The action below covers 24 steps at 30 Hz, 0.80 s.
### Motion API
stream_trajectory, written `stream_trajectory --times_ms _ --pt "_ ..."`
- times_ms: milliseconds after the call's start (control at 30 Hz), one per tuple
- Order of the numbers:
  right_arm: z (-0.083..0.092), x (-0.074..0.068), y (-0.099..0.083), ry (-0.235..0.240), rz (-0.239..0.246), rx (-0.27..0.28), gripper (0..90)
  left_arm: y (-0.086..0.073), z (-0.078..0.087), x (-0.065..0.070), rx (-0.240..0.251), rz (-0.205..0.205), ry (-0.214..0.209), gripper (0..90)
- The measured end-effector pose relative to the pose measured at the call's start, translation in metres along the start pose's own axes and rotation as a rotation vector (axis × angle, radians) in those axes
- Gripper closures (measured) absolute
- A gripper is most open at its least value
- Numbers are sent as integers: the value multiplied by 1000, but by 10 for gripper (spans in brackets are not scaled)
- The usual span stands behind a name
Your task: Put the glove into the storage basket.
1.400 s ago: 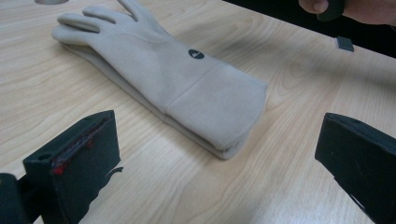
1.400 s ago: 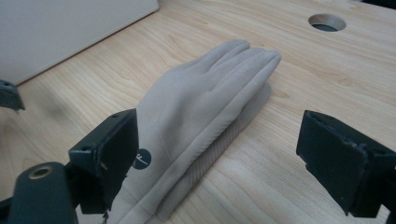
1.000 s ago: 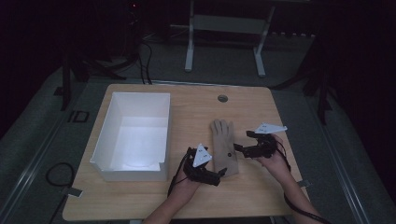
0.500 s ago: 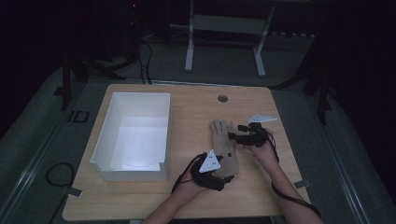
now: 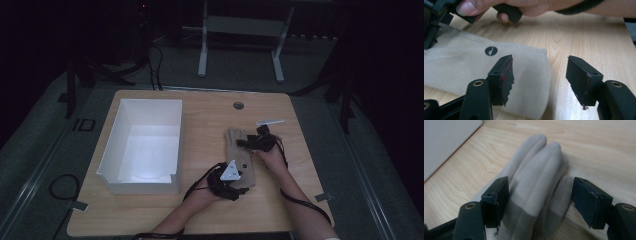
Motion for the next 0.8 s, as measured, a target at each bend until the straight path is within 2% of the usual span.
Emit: stream_trajectory --times_ms 67,133,167,200,267,467,567,767,800 --pt "-2 1 -1 28 -6 1 342 -2 -1 -3 -15 -2 3 392" --pt "-2 0 0 62 7 -11 458 -4 -1 -5 -22 -7 1 392" --pt "-3 -1 0 81 -1 -15 515 -5 0 -6 -26 -11 9 392" --pt "-3 -2 -1 89 -3 -21 543 -7 0 -7 -34 -17 15 391" --pt "-2 -4 1 78 12 -27 574 -9 -1 -7 -37 -21 22 389" --pt "-2 -9 2 29 45 -32 598 -16 -6 -8 -72 -52 82 409" --pt "-1 -10 2 20 46 -25 604 -17 -8 -11 -74 -41 89 457" --pt "-1 -11 2 15 50 -28 619 -13 -9 -18 -85 -3 125 624" --pt "-1 -11 3 14 49 -28 622 -12 -8 -20 -86 10 136 681"
Point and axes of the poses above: each handheld gripper's, and its own axes: z roughly backward along the jaws, y roughly out of its top, x roughly to its right, the point moved 5 cm from there along -z, roughly forward along the jaws, and after that the axes turned 14 degrees about z, right-handed, at the moved point
